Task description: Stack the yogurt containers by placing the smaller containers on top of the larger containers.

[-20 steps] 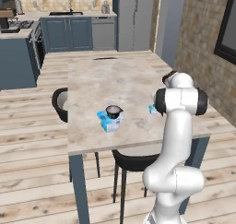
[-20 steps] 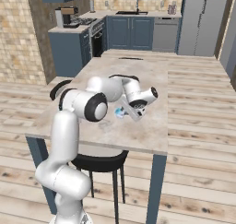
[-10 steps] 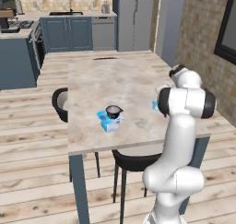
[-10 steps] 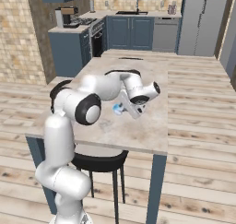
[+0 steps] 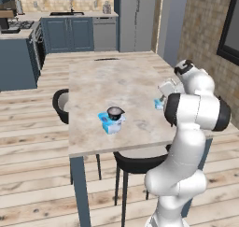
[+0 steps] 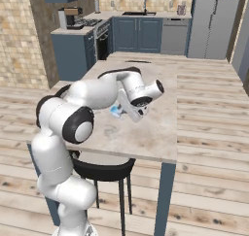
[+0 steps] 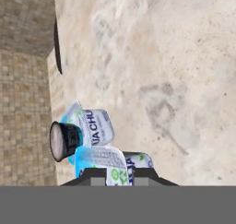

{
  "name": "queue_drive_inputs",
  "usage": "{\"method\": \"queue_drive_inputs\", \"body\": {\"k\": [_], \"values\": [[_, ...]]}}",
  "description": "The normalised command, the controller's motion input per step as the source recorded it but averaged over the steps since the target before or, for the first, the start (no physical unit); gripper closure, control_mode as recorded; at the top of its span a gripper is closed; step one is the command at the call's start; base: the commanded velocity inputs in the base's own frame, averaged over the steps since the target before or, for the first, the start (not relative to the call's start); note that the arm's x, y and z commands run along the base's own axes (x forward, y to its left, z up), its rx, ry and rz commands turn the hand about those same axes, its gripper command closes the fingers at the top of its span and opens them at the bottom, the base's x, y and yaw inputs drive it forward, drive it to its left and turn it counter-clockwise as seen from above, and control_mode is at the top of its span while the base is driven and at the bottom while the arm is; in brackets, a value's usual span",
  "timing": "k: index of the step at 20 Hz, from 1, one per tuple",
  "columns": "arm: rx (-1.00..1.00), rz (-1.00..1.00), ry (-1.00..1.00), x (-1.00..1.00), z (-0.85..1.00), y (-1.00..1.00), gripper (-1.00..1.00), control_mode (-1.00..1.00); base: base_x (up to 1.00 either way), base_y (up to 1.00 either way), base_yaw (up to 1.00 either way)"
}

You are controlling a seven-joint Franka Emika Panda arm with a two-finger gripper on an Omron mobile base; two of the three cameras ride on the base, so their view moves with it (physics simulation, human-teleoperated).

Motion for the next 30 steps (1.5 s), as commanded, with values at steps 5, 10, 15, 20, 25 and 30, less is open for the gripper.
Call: {"method": "queue_drive_inputs", "body": {"k": [5, 10, 15, 20, 25, 30], "values": [[0.0, 0.0, 0.0, -0.38, 0.5, 0.36, 1.0, -1.0, 0.0, 0.0, 0.0], [0.0, -0.01, 0.0, -0.27, 0.39, 0.36, 1.0, -1.0, 0.0, 0.0, 0.0], [0.0, 0.0, 0.0, -0.17, 0.19, 0.41, 1.0, -1.0, 0.0, 0.0, 0.0], [0.0, -0.01, 0.0, -0.1, 0.02, 0.46, 1.0, -1.0, 0.0, 0.0, 0.0], [0.0, 0.0, 0.0, 0.0, 0.0, 0.41, 1.0, -1.0, 0.0, 0.0, 0.0], [0.0, 0.0, 0.0, 0.06, 0.0, 0.38, 1.0, -1.0, 0.0, 0.0, 0.0]]}}
